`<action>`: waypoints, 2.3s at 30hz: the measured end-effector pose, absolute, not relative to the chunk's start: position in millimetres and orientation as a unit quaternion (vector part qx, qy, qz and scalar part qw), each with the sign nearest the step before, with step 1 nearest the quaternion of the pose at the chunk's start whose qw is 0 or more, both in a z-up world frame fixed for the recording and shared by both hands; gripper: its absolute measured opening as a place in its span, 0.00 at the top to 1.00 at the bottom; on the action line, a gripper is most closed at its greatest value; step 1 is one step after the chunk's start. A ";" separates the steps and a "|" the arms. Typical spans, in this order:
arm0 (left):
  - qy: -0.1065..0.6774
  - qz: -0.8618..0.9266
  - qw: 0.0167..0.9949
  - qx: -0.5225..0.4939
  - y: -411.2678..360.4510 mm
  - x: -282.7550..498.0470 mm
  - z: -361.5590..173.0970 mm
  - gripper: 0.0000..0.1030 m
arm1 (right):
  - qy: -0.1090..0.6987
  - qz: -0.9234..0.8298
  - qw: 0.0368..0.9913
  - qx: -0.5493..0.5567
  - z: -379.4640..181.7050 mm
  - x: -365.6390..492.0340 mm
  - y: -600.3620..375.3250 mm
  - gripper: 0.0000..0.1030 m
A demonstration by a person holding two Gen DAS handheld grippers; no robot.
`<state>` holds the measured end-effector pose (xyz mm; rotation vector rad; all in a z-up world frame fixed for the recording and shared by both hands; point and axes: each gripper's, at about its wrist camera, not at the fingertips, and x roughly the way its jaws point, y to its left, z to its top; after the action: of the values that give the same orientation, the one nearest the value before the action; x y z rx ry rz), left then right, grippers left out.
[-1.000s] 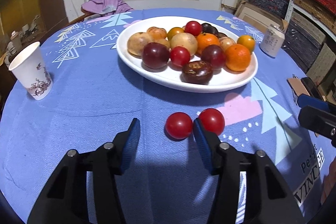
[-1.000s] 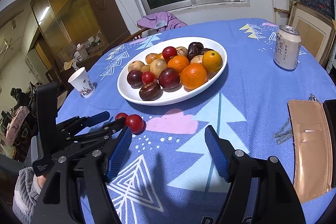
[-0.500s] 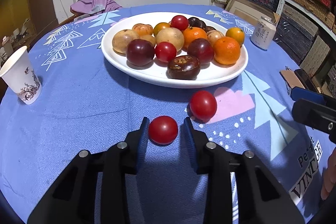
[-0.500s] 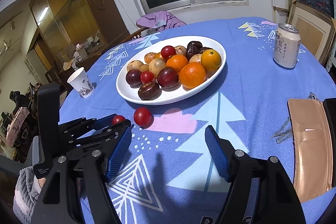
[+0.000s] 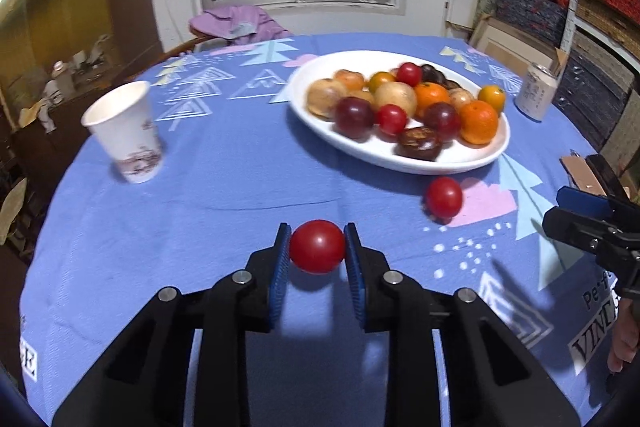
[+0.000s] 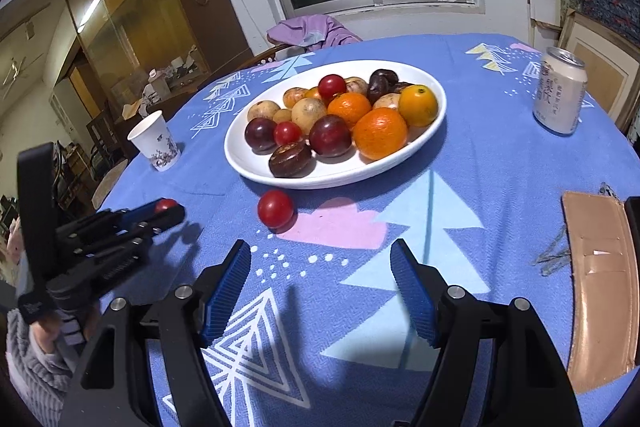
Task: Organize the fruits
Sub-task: 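Lift the tomato with the left tool while the right tool grasps the other red tomato, then carry both tomatoes onto the white plate and open both tools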
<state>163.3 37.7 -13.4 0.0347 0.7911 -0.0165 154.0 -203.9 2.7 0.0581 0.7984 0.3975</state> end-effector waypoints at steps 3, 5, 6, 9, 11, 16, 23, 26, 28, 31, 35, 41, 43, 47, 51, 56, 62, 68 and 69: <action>0.377 0.011 0.926 0.010 57.4 153.5 -11.7 0.75 | 0.382 0.186 0.905 -0.014 0.1 153.6 -179.3 0.29; 0.376 0.014 0.926 -0.007 68.9 152.5 -11.4 0.74 | 0.383 0.184 0.905 -0.034 -0.5 156.4 -164.5 0.29; 0.379 0.012 0.925 -0.021 74.8 154.1 -11.4 0.74 | 0.384 0.183 0.904 -0.041 -0.6 158.5 -158.7 0.29; 0.381 0.013 0.924 -0.037 82.6 155.7 -12.5 0.74 | 0.388 0.172 0.904 -0.060 -2.9 169.3 -137.8 0.30; 0.384 0.009 0.922 -0.042 83.3 156.1 -12.9 0.75 | 0.394 0.166 0.901 -0.073 -6.5 178.8 -125.6 0.34; 0.381 0.001 0.923 -0.046 80.7 154.9 -9.3 0.75 | 0.414 0.163 0.894 -0.057 -14.5 196.6 -118.1 0.38; 0.382 -0.003 0.923 -0.044 77.2 155.7 -8.4 0.74 | 0.449 0.178 0.876 0.006 -21.3 211.6 -131.3 0.52; 0.384 -0.006 0.923 -0.040 74.2 156.1 -9.4 0.74 | 0.450 0.179 0.875 0.008 -23.0 212.0 -131.2 0.53; 0.385 -0.008 0.922 -0.036 71.7 156.0 -10.3 0.74 | 0.451 0.181 0.874 0.006 -24.2 211.5 -129.9 0.57; 0.387 -0.009 0.922 -0.032 70.0 156.9 -11.8 0.74 | 0.454 0.182 0.872 0.007 -26.9 212.2 -129.0 0.67; 0.389 -0.010 0.921 -0.032 69.8 157.5 -13.8 0.74 | 0.454 0.181 0.872 0.014 -27.9 213.4 -132.7 0.71; 0.390 -0.013 0.920 -0.030 69.5 157.1 -17.5 0.74 | 0.444 0.196 0.874 0.016 -20.3 198.0 -139.8 0.71; 0.387 -0.012 0.921 -0.030 69.6 155.2 -17.1 0.74 | 0.431 0.202 0.879 0.011 -13.3 185.0 -141.9 0.71; 0.375 -0.002 0.927 -0.014 62.8 148.1 -14.8 0.74 | 0.403 0.211 0.890 -0.006 -2.7 152.8 -147.2 0.71; 0.366 0.006 0.930 0.004 50.8 138.5 -14.3 0.74 | 0.381 0.211 0.900 -0.019 1.1 120.4 -155.3 0.71; 0.349 0.006 0.937 0.013 33.0 119.3 -6.3 0.74 | 0.350 0.201 0.915 -0.016 11.9 95.2 -171.5 0.71; 0.325 0.010 0.945 0.033 6.6 105.9 8.1 0.75 | 0.324 0.184 0.928 0.006 29.2 91.1 -199.1 0.71; 0.310 -0.001 0.950 0.024 -16.9 110.2 33.8 0.75 | 0.302 0.179 0.936 0.015 48.9 96.8 -218.0 0.71; 0.307 -0.002 0.951 0.025 -20.8 111.5 36.9 0.75 | 0.299 0.178 0.937 0.013 51.0 97.0 -220.2 0.71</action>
<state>111.5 -20.8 36.9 0.0504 0.6236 -0.0034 97.0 -220.2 51.0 0.0276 0.6101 0.3640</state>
